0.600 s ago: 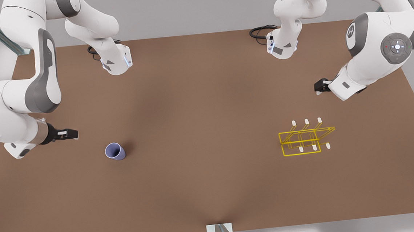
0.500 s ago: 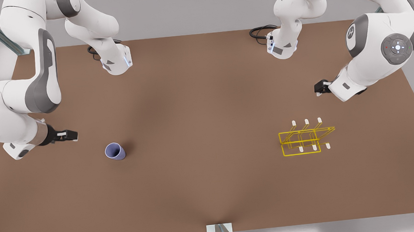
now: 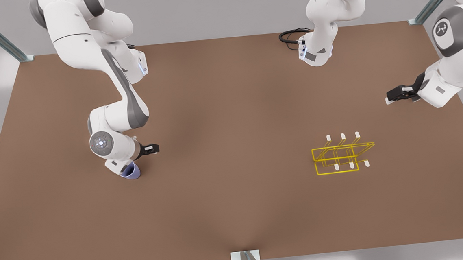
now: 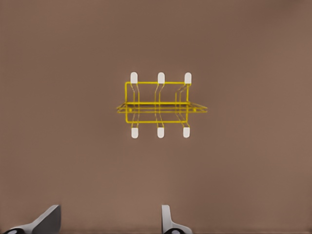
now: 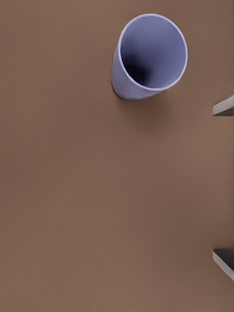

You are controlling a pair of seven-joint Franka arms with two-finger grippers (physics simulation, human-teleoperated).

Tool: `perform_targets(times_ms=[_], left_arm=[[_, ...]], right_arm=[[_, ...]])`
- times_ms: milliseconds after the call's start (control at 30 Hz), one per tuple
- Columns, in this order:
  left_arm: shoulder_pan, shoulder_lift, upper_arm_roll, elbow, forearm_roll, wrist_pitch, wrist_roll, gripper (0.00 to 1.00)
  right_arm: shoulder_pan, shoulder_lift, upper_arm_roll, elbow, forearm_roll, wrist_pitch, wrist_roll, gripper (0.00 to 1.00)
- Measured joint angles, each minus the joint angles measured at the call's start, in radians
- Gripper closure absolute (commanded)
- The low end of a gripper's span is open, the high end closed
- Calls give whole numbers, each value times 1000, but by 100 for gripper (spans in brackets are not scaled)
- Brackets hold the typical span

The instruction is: Place the cup on the cup holder

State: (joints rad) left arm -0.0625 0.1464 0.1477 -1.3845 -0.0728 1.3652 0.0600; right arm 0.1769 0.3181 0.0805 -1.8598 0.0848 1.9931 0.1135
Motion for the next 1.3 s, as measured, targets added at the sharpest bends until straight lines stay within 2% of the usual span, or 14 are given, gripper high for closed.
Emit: perform_targets(times_ms=[333, 500, 733, 767, 800, 833, 867, 967, 1233, 1300], left_arm=[[-9, 3, 4, 12, 20, -43, 8, 0], [-40, 13, -94, 29, 76, -50, 7, 0], [-28, 29, -105, 24, 80, -51, 7, 0], [-28, 29, -105, 22, 80, -51, 7, 0], [-29, 29, -105, 20, 80, -51, 7, 0], [-30, 30, -105, 18, 81, -51, 7, 0], [-30, 30, -105, 17, 81, -51, 8, 0], [-30, 31, -105, 15, 82, -50, 8, 0], [-30, 33, -104, 14, 85, -51, 10, 0], [-30, 34, -104, 14, 86, -50, 10, 0]], right_arm=[[-68, 56, -12, -101, 1, 207, 90, 0], [-78, 75, -14, -112, -5, 251, 116, 0], [-96, 114, -18, -115, -37, 279, 131, 0], [-94, 123, -18, -113, -46, 282, 133, 6], [-95, 128, -18, -112, -56, 285, 134, 24], [-96, 132, -19, -112, -63, 288, 135, 53], [-96, 134, -19, -111, -68, 290, 135, 69], [-97, 137, -20, -111, -62, 296, 125, 79], [-97, 128, -21, -107, -79, 299, 125, 79], [-95, 122, -16, -58, -77, 292, 127, 79]])
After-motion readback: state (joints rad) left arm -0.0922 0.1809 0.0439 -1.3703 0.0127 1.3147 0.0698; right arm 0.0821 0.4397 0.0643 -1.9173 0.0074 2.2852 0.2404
